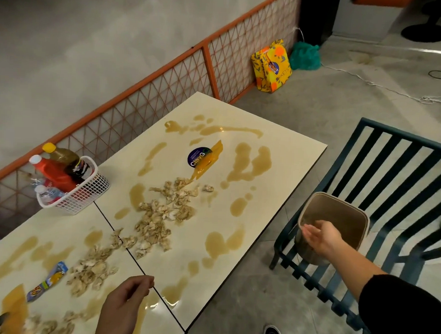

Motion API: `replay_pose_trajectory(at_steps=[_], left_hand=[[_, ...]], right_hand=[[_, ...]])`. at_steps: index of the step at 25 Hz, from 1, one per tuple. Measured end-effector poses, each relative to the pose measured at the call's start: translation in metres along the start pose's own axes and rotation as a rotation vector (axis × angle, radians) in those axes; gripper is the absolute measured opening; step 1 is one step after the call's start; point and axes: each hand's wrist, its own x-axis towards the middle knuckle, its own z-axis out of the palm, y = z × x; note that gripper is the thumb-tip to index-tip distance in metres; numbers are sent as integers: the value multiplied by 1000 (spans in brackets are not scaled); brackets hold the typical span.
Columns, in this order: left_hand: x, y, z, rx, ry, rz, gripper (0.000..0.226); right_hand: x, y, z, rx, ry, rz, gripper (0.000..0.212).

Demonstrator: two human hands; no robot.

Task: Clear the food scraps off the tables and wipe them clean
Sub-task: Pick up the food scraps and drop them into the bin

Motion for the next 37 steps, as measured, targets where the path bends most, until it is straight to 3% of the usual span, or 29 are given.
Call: replay_pose_trajectory(at_steps=[6,11,21,24,28,32,37], left_hand=[[7,-8,-26,-64,55,66,16],[7,-32,-56,-162,96,51,16],[14,-171,-160,-153,191,-143,19],[20,-211,-189,-128,208,-175,13],[44,-247,-222,-127,236,-180,11],[73,-269,-250,-6,260,-89,7],[119,-288,-292,306,306,27,29]], right_hand=[[-69,97,69,-700,-263,-162,23],[-133,168,121,-1142,-518,-331,17],[-200,308,193,-1840,-869,-567,15],[-210,352,208,-2095,-963,-769,24],[-227,421,230,-2676,-1191,-1285,37],[-227,485,256,-2879,-1194,-1377,36],[-214,529,280,-2915,-1098,-1291,47]])
